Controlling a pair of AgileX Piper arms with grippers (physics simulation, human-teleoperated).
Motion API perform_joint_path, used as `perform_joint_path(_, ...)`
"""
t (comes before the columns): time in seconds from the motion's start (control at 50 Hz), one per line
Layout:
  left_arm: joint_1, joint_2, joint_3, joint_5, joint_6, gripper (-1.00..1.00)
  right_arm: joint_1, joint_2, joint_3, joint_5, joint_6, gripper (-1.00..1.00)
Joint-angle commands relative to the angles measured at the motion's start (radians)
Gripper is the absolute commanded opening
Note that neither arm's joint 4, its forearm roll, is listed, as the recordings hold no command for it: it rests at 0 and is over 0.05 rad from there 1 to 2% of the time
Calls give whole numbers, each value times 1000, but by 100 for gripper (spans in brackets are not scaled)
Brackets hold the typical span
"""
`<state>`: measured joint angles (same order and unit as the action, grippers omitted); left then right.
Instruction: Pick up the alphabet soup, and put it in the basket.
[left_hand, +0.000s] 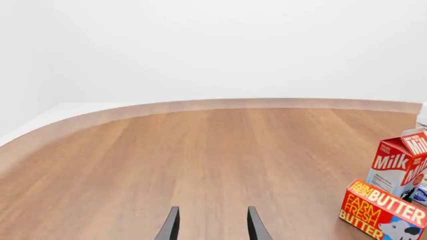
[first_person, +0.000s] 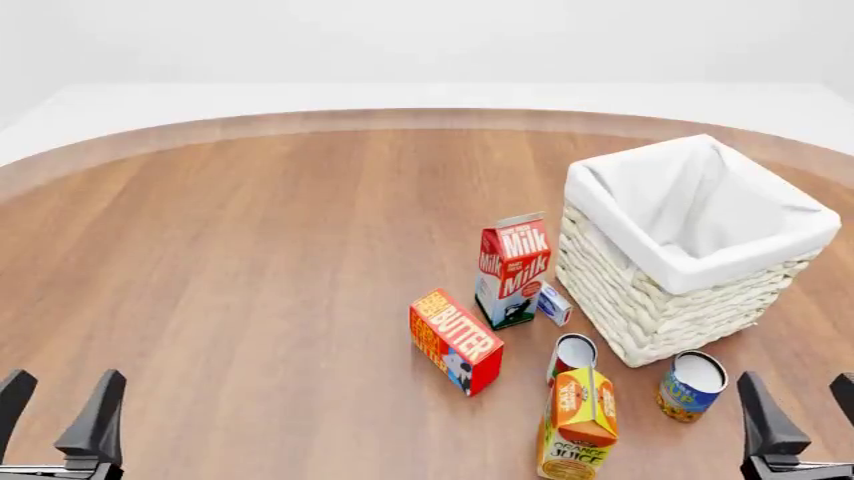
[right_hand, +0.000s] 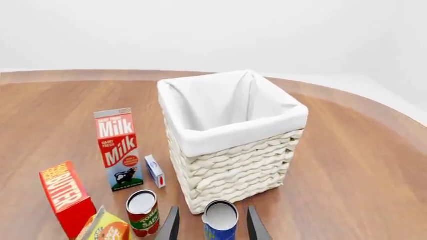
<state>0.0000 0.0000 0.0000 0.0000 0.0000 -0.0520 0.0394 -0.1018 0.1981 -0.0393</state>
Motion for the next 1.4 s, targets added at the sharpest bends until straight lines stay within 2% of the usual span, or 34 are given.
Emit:
perform_joint_path(0.02, 0, 0, 0, 0, 0, 100, -17, 74, 47, -65, -8, 100)
perform_joint_path(0.26, 0, 0, 0, 0, 0, 100, -45, 218, 98, -208, -4, 100)
perform_joint_path(0.82, 0, 0, 0, 0, 0, 100, -44, 536, 102, -462, 10, 100)
perform_joint_path(0.88, 0, 0, 0, 0, 0, 100, -42, 562, 102, -477, 19, 100)
perform_joint_path(1.14, 0, 0, 0, 0, 0, 100, -52, 536, 102, -418, 29, 100)
perform_joint_path(1.4, 0, 0, 0, 0, 0, 100, -59, 701, 102, -553, 26, 100)
